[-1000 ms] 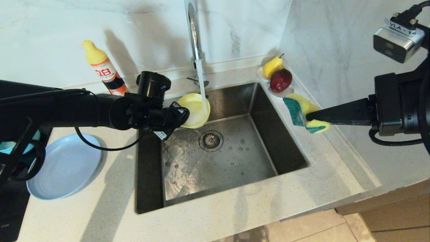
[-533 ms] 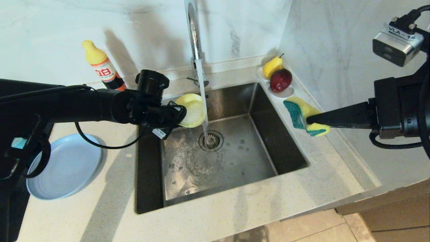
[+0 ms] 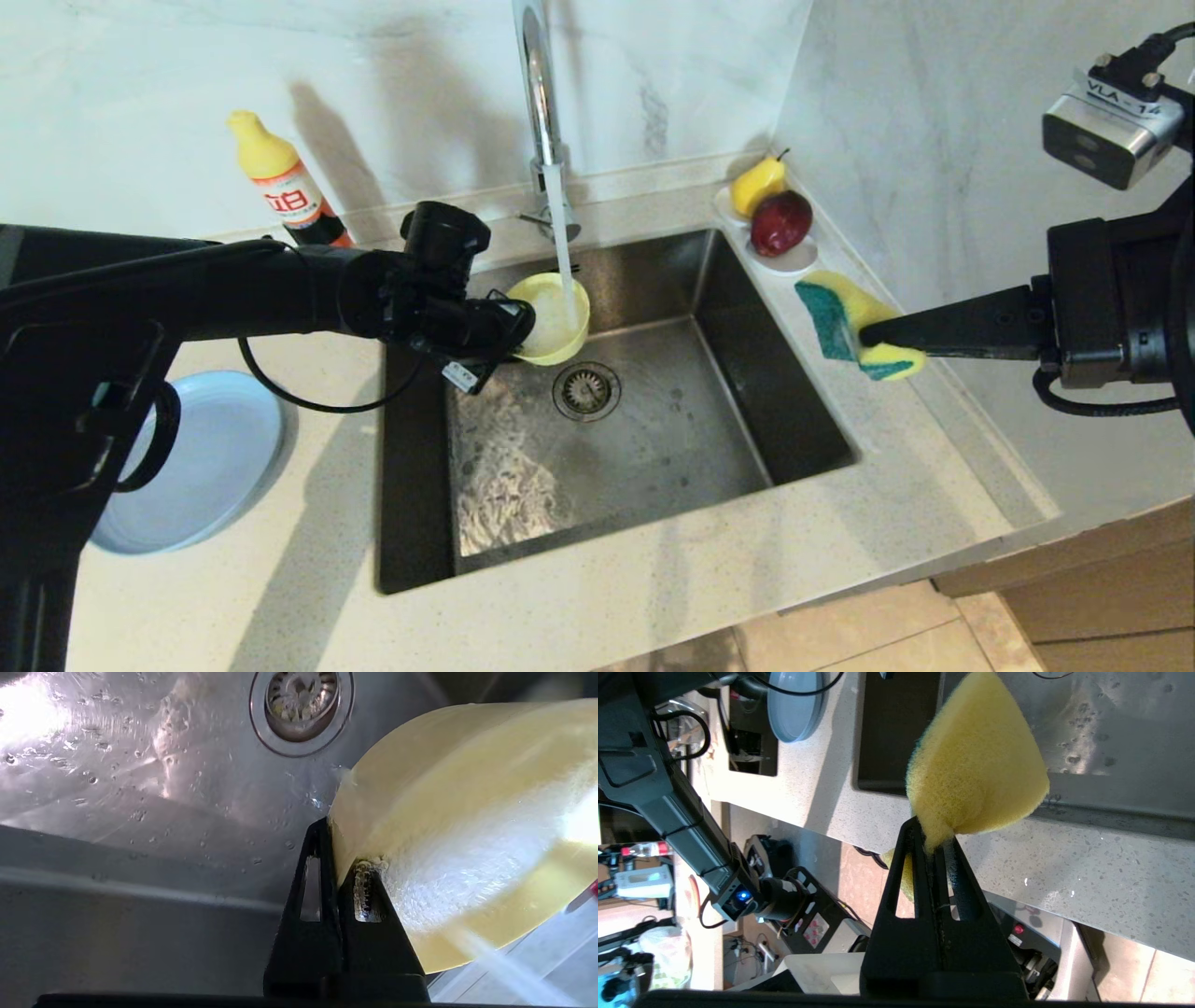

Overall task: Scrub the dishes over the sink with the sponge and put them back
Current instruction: Rinse the bowl

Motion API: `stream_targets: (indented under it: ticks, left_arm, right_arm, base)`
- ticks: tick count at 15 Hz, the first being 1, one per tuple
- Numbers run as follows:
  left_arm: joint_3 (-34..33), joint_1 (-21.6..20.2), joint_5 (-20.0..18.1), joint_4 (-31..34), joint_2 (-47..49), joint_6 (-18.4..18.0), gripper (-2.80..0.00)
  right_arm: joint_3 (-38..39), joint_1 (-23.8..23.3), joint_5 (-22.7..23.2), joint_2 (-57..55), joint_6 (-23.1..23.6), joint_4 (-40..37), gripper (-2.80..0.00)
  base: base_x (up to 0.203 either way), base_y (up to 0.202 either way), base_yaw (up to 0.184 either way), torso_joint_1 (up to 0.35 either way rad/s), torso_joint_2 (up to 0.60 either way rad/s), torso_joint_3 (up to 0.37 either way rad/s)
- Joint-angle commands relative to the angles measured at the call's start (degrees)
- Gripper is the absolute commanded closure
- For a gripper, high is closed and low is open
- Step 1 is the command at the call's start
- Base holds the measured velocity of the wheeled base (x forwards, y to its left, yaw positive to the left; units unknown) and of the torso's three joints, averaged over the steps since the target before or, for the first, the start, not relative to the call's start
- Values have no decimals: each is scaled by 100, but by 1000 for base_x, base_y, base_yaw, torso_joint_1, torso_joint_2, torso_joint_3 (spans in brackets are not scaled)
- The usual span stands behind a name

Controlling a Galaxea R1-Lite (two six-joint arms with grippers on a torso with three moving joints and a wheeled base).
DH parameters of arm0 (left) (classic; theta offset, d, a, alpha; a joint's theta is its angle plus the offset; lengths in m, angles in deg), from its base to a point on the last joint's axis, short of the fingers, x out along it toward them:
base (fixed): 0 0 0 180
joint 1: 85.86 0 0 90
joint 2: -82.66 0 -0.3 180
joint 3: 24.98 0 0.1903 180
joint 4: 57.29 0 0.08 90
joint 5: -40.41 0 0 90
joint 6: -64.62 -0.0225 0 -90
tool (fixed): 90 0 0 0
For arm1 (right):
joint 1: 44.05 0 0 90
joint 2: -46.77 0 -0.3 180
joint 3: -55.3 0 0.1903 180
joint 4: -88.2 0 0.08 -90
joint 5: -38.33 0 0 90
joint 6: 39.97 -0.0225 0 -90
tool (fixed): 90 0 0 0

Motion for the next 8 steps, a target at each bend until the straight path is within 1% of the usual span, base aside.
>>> stream_targets:
  ticks: [1,3,4,6,7,8]
  left_arm:
    - [-250,41,0,-5,-248,-186,0]
    - [-558,110,-10,-45,-573,-500,0]
    - [-606,188,-9,-34,-639,-595,0]
    - [-688,309,14,-2,-633,-646,0]
    - [-850,372,29,-2,-637,-708,0]
    - [-1026,415,34,-1,-649,-847,0]
  right_arm:
    - [-24,-11,57,-17,-12,-12,0]
    - [-26,-11,57,-17,-12,-12,0]
    - [-24,-11,57,-17,-12,-12,0]
    - [0,-11,57,-1,-21,-12,0]
    - [3,-11,57,1,-21,-12,0]
    - [0,-11,55,1,-21,-12,0]
  base:
    - [0,0,0,0,0,0]
    - [0,0,0,0,0,0]
    - [0,0,0,0,0,0]
    - [0,0,0,0,0,0]
    - [0,0,0,0,0,0]
    - [0,0,0,0,0,0]
